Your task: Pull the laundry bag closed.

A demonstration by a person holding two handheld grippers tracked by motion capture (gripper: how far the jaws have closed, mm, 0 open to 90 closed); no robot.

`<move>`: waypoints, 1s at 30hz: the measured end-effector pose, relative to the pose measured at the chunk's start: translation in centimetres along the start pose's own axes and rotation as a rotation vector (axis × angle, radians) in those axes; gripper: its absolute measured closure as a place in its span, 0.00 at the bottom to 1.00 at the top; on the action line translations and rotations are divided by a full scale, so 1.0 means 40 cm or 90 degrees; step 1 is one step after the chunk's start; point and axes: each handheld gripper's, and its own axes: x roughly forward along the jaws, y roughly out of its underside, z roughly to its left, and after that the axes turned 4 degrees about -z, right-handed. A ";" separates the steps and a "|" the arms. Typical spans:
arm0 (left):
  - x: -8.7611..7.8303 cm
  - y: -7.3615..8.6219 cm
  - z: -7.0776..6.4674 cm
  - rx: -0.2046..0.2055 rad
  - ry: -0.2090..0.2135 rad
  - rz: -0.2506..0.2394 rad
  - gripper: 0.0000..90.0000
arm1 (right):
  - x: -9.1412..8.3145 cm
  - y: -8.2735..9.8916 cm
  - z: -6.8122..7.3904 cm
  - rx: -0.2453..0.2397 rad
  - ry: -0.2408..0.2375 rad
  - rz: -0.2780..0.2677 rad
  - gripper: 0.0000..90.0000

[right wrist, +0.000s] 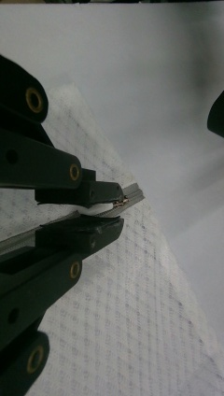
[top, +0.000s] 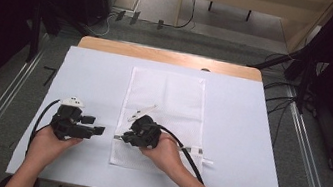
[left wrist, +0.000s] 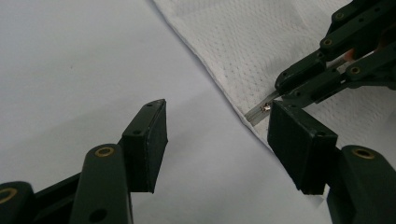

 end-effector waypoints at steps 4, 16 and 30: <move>0.000 0.000 0.000 0.001 0.001 0.003 0.43 | 0.009 0.003 -0.001 0.003 -0.004 0.008 0.92; 0.001 0.000 -0.002 0.001 -0.001 0.001 0.43 | 0.016 0.007 0.018 -0.035 0.009 -0.001 0.95; 0.004 0.001 -0.012 0.017 0.015 0.002 0.45 | 0.019 0.012 0.027 -0.052 0.014 -0.010 0.98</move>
